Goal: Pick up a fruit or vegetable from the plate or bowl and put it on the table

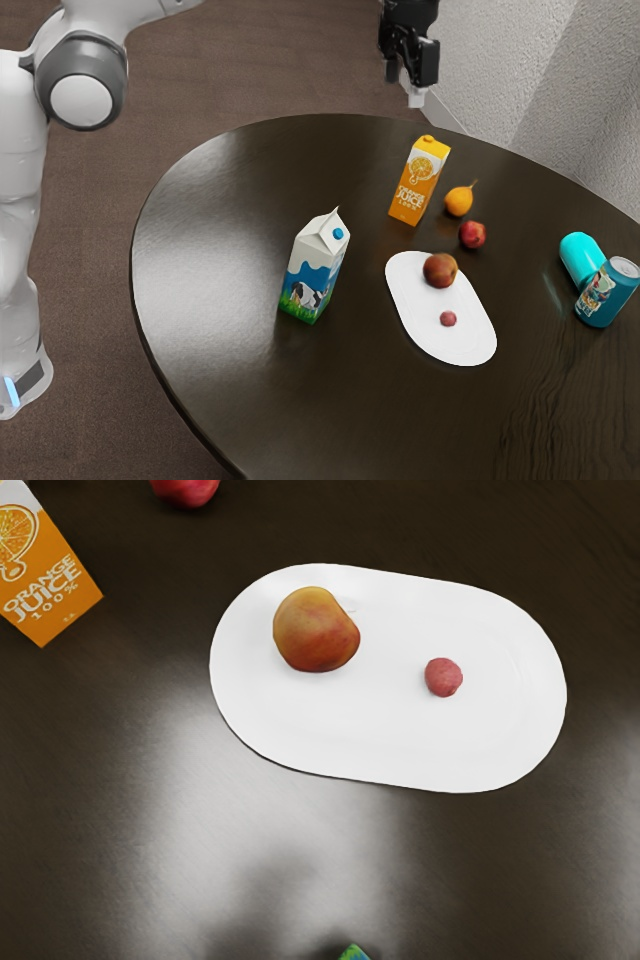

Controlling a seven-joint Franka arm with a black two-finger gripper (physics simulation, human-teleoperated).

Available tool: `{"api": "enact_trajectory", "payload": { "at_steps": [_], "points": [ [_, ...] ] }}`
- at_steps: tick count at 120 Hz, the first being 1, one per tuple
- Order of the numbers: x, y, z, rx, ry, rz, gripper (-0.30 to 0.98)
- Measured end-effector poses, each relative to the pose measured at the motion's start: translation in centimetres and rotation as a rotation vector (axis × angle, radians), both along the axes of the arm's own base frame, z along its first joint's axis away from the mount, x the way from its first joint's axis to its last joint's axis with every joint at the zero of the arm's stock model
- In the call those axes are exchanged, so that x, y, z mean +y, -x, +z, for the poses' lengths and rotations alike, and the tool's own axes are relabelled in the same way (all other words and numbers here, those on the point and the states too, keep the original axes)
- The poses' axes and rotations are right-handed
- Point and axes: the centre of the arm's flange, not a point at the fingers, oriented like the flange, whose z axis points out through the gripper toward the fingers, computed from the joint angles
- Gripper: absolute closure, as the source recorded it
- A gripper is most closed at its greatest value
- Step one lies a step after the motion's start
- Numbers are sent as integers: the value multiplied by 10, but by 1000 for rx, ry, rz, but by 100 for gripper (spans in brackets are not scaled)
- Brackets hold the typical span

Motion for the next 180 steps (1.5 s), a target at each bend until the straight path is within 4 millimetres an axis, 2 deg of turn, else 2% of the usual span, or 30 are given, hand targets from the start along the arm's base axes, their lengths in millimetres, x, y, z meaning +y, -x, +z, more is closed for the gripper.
{"api": "enact_trajectory", "payload": {
  "at_steps": [17,26,30,36,42,50,73,86,96,104,119,135,168,180],
  "points": [
    [-9,-35,-34,15,10,-5,0],
    [-9,-46,-47,21,10,0,0],
    [-9,-55,-60,36,8,3,0],
    [-7,-76,-89,65,3,13,0],
    [1,-96,-117,87,-1,32,0],
    [11,-114,-141,88,-2,58,0],
    [44,-142,-180,69,8,187,0],
    [41,-146,-205,60,18,229,0],
    [33,-141,-212,32,37,249,0],
    [26,-142,-227,20,50,261,0],
    [24,-146,-256,3,62,299,0],
    [12,-152,-273,-28,78,314,0],
    [14,-166,-307,-55,90,365,0],
    [9,-170,-317,-59,95,373,0]
  ]
}}
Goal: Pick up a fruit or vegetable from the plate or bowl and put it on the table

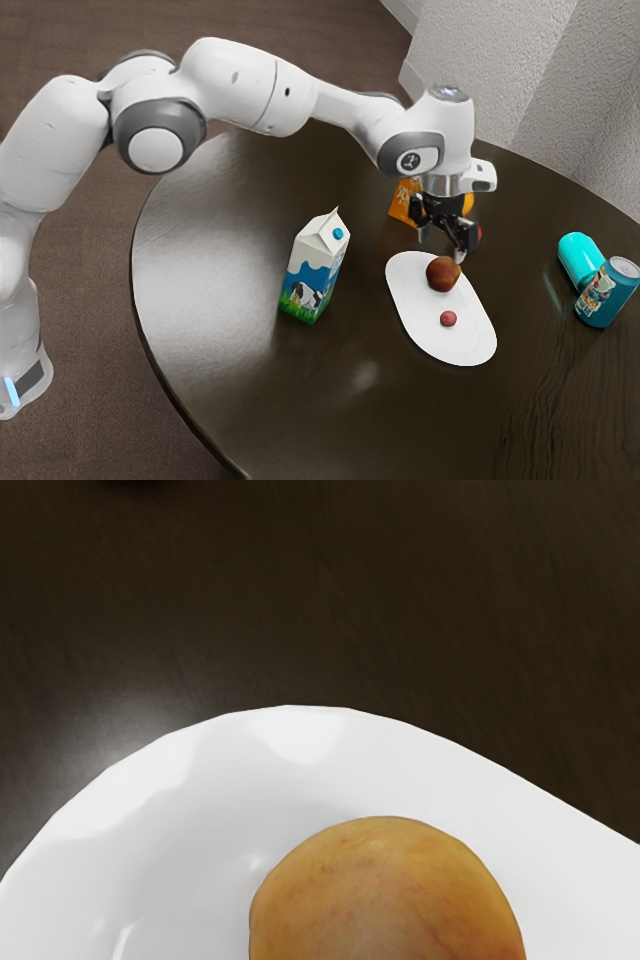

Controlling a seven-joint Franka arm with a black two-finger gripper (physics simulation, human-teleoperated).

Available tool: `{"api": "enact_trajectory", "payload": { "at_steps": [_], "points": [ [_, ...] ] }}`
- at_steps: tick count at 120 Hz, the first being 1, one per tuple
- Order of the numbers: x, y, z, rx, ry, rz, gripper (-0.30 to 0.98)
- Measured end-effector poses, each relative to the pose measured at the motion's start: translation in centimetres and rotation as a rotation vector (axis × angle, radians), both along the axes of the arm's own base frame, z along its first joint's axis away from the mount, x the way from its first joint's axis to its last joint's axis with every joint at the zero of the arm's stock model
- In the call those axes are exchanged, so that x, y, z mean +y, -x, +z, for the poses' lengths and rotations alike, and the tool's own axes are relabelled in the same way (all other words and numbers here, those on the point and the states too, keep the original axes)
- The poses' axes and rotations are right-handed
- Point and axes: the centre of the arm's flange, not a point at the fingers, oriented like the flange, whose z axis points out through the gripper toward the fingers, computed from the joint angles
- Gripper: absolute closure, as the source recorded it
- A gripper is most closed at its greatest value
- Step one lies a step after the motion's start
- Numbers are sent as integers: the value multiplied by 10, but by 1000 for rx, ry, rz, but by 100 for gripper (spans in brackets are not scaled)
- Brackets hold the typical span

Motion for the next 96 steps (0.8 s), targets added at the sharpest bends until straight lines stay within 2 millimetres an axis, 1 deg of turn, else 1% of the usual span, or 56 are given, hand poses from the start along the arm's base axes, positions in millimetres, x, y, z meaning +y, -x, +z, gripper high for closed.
{"api": "enact_trajectory", "payload": {
  "at_steps": [13,28,38,64,96],
  "points": [
    [-10,0,-11,1,8,1,0],
    [-21,-1,-15,-10,21,-1,0],
    [-27,-2,-21,-10,27,-2,0],
    [-28,-4,-34,-8,32,13,0],
    [-27,-5,-43,-15,30,25,0]
  ]
}}
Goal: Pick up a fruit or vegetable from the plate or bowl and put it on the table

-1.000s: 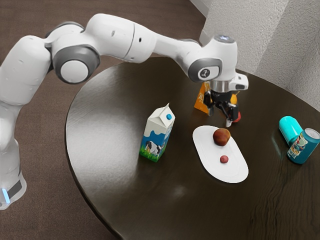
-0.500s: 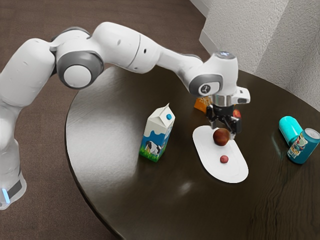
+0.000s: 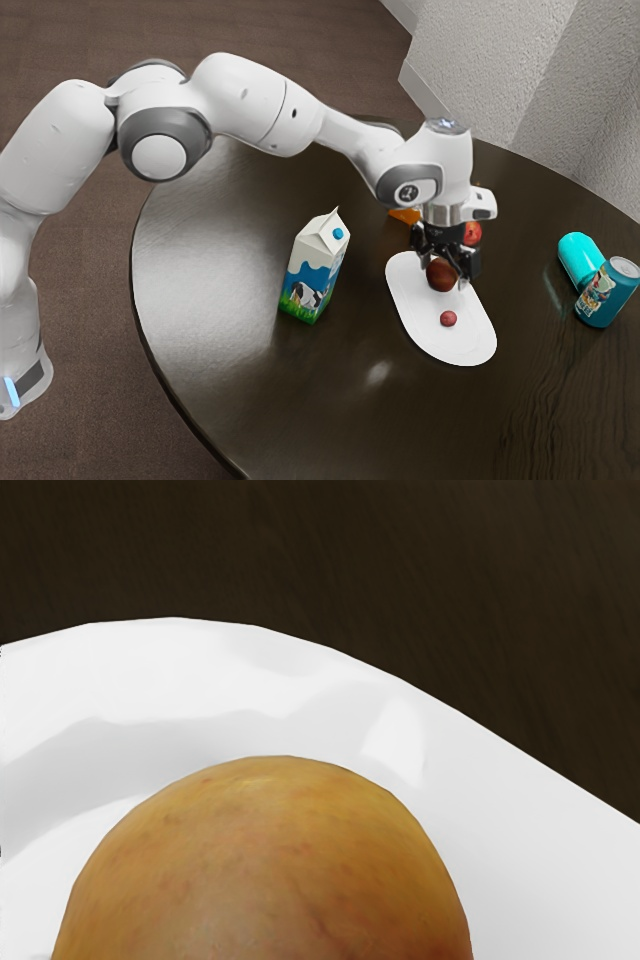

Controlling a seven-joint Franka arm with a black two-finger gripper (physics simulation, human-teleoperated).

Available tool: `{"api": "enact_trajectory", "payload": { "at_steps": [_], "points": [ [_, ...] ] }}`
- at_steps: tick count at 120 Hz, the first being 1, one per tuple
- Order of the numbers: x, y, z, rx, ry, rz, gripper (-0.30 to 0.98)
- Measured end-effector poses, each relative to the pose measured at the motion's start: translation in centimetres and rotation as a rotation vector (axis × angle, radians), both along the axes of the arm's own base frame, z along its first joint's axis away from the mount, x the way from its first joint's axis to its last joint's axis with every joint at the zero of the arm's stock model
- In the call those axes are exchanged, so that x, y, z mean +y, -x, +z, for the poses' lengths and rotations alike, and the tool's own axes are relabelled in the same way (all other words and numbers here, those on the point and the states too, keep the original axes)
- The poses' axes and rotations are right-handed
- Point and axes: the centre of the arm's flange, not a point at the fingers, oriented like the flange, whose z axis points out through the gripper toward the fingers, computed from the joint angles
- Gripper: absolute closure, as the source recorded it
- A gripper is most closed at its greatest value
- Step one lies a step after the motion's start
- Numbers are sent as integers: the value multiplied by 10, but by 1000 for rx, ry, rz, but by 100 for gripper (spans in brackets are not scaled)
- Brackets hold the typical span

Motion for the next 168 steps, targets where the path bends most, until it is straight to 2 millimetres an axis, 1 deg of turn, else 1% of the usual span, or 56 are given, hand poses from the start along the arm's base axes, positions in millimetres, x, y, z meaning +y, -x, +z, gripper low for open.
{"api": "enact_trajectory", "payload": {
  "at_steps": [4,13,18,25,30,38,46,50,54,62,70,74,78,82,87,90,92,95,100,106,109,114,121,132,134,136,137,138,141,143,145,146,148,151,154,160,168],
  "points": [
    [0,0,0,-2,-1,0,2],
    [1,0,4,-11,-28,-12,18],
    [2,0,5,-18,-50,-21,31],
    [3,-1,7,-30,-76,-30,53],
    [3,-1,8,-36,-93,-31,65],
    [4,-1,8,-40,-117,-26,73],
    [4,-1,8,-41,-131,-17,68],
    [4,-1,9,-45,-135,-11,62],
    [4,0,18,-58,-136,-5,55],
    [1,1,41,-91,-127,0,48],
    [-11,2,52,-110,-108,-12,42],
    [-28,2,59,-123,-89,-35,40],
    [-55,3,65,-137,-65,-74,38],
    [-92,2,70,-156,-40,-126,37],
    [-156,-5,67,-187,-7,-207,34],
    [-189,-8,62,-201,12,-247,34],
    [-207,-10,59,-211,24,-269,34],
    [-227,-10,58,-223,38,-293,35],
    [-245,-10,56,-237,52,-315,34],
    [-254,-9,56,-245,60,-327,33],
    [-257,-8,58,-247,67,-331,26],
    [-261,-7,59,-250,77,-336,20],
    [-261,-5,66,-256,80,-338,13],
    [-259,-5,67,-245,80,-339,7],
    [-258,-5,69,-245,79,-339,6],
    [-254,-3,80,-250,76,-337,5],
    [-250,0,94,-254,70,-334,5],
    [-243,4,112,-262,60,-327,5],
    [-201,21,187,-292,7,-276,4],
    [-167,35,225,-293,-27,-227,4],
    [-134,47,251,-278,-53,-177,3],
    [-119,53,260,-267,-63,-155,3],
    [-96,63,273,-240,-80,-119,3],
    [-74,75,279,-189,-97,-80,2],
    [-64,84,279,-137,-107,-62,2],
    [-61,98,275,-49,-120,-51,1],
    [-60,109,267,44,-133,-37,1]
  ]
}}
